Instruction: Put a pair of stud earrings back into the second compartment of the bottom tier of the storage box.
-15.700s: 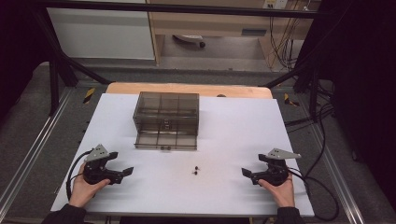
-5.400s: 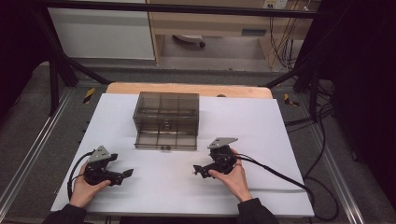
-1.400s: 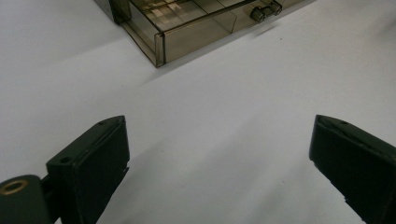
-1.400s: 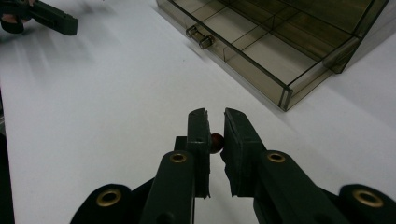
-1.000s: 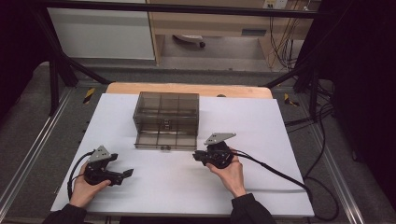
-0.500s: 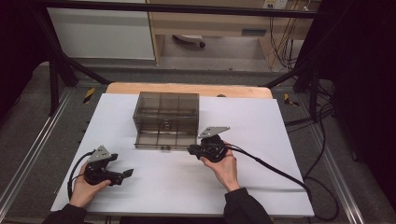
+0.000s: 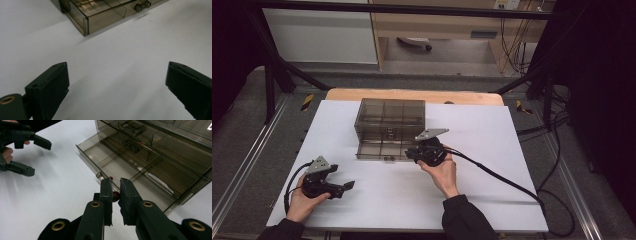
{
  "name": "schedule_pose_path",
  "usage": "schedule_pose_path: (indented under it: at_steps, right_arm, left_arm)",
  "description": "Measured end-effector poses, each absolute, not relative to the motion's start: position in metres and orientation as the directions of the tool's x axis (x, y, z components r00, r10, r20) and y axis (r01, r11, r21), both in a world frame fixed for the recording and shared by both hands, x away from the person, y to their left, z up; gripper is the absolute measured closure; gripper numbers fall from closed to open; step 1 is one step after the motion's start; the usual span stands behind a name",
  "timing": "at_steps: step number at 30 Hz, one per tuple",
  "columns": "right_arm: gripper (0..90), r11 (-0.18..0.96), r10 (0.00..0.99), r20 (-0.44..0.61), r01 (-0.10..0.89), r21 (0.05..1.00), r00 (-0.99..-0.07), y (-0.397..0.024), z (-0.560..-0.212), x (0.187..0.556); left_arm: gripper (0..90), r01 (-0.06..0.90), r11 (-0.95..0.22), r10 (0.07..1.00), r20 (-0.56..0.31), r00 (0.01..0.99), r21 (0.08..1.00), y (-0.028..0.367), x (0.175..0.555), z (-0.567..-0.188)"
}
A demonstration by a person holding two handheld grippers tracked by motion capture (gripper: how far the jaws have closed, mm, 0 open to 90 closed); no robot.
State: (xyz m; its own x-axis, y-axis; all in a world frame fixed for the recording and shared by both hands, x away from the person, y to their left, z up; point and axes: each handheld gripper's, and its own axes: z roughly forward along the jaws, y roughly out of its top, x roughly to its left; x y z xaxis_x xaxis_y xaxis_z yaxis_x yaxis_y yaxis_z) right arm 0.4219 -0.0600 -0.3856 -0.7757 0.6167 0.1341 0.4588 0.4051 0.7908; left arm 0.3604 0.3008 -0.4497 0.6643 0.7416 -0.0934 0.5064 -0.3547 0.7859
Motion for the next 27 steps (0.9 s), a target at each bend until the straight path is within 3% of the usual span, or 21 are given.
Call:
schedule_pose_path:
  at_steps: [27]
  right_arm:
    - [81.4,0.402,0.646,0.126,0.476,0.782,-0.753,-0.024,-0.394,0.452]
  left_arm:
    - [4.8,0.506,-0.358,0.74,-0.092,0.666,0.785,0.302,0.361,-0.449]
